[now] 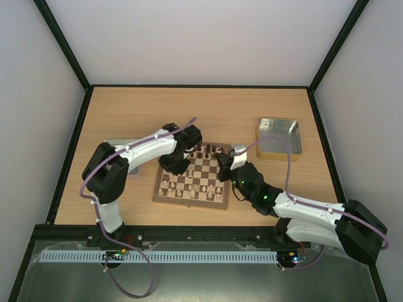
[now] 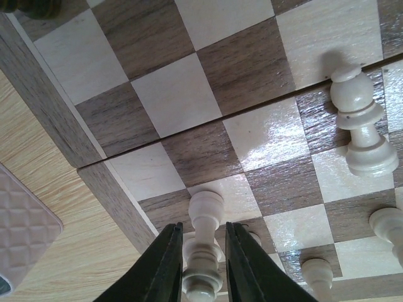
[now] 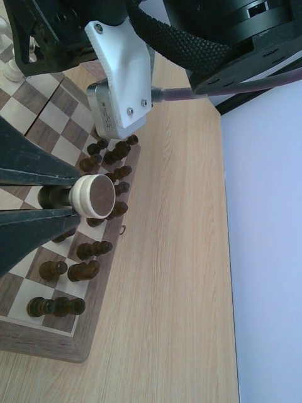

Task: Set up the chess pieces on the board
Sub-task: Place the chess piece on the chessboard, then pick up the chess piece from the chessboard.

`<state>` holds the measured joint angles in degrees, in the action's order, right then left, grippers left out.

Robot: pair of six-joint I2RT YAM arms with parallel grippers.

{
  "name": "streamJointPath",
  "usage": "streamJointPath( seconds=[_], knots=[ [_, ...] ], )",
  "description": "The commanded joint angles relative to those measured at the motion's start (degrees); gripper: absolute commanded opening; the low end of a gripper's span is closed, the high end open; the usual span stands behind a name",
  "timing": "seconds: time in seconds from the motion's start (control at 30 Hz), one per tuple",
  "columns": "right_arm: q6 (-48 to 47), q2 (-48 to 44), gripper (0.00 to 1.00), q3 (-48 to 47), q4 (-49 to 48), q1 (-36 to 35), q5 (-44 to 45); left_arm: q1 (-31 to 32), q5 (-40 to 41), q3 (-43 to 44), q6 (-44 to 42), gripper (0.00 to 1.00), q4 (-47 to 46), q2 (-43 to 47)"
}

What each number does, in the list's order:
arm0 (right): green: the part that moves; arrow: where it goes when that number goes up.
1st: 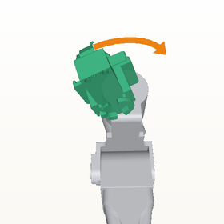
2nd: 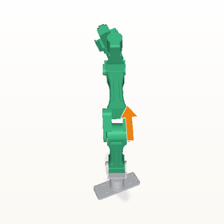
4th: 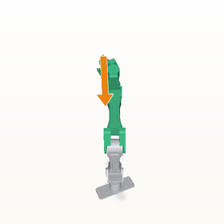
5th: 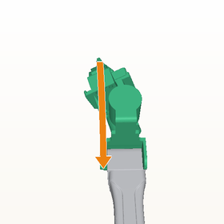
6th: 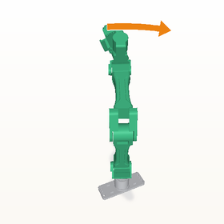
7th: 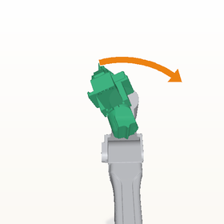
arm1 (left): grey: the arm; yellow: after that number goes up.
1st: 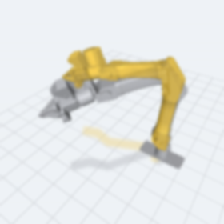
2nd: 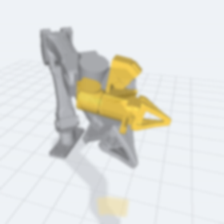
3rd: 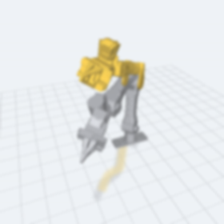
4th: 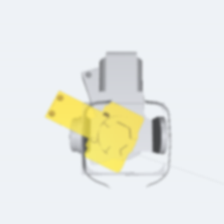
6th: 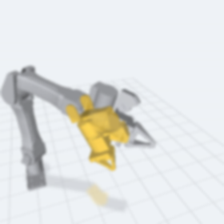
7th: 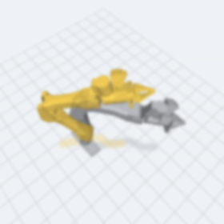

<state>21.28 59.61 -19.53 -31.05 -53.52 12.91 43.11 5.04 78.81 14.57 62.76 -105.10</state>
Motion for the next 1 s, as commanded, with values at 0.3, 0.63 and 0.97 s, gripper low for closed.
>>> streamJointPath(
  seconds=[0.3,0.63,0.97],
  knots=[
    [0.76,0.41,0.02,0.17,-0.2,0.08,0.48,-1.56,-1.95,-2.22,5.25,0.44,-5.49,6.85],
    [1.11,1.48,0.02,0.04,-0.51,0.12,-0.01,-2.86,-6.62,-15.68,13.73,0.46,-15.55,15.49],
    [1.4,1.8,0.02,-0.06,-0.42,0.09,0.1,-3.03,-5.13,-16.62,14.24,0.3,-17.45,14.13]
  ],
)
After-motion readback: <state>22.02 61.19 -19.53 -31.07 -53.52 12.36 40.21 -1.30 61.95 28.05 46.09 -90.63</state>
